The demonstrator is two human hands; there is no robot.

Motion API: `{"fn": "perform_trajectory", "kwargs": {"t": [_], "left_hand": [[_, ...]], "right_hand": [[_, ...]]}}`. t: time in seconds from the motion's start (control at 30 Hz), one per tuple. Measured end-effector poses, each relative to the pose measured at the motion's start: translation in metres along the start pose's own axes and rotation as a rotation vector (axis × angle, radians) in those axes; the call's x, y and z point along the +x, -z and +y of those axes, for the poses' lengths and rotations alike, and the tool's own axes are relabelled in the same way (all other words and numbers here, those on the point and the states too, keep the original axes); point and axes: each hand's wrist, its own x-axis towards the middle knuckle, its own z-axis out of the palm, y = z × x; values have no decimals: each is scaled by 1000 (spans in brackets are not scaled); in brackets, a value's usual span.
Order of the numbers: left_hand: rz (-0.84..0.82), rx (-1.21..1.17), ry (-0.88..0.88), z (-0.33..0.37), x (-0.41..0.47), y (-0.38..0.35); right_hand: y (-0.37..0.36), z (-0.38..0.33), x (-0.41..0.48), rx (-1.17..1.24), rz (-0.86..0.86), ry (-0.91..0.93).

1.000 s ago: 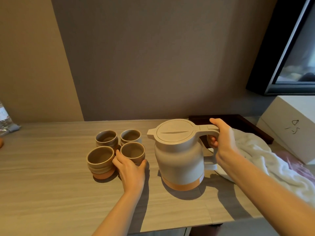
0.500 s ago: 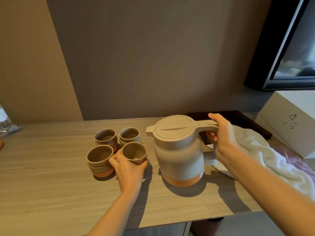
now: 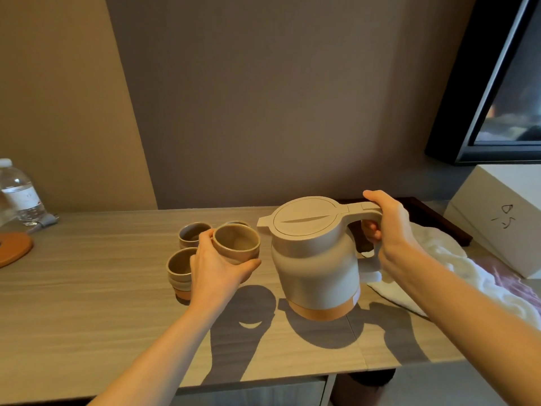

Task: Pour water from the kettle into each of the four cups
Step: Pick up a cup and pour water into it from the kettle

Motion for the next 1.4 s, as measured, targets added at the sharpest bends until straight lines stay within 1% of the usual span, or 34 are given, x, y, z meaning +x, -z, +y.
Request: {"fn": "perform_trajectory", "kwargs": {"t": [0.23,0.43,0.6,0.8,1.4], "left_hand": [[-56,120,-173,9,1,24],[-105,158,-245,12,1,33],[-125,184,-255,14,-2,34],[-144,234,-281,13,-5,32],[-144,189,-245,5,-10,24]], "right_hand": [[-8,-7,-7,-69,-38,30],[-13,-7,-7,-124,-89,40],[-16,-7,-8,-160,-132,61],[-20,-8,-9,-213,-137,65],[-20,-7,-8,-267,-112,35]]}}
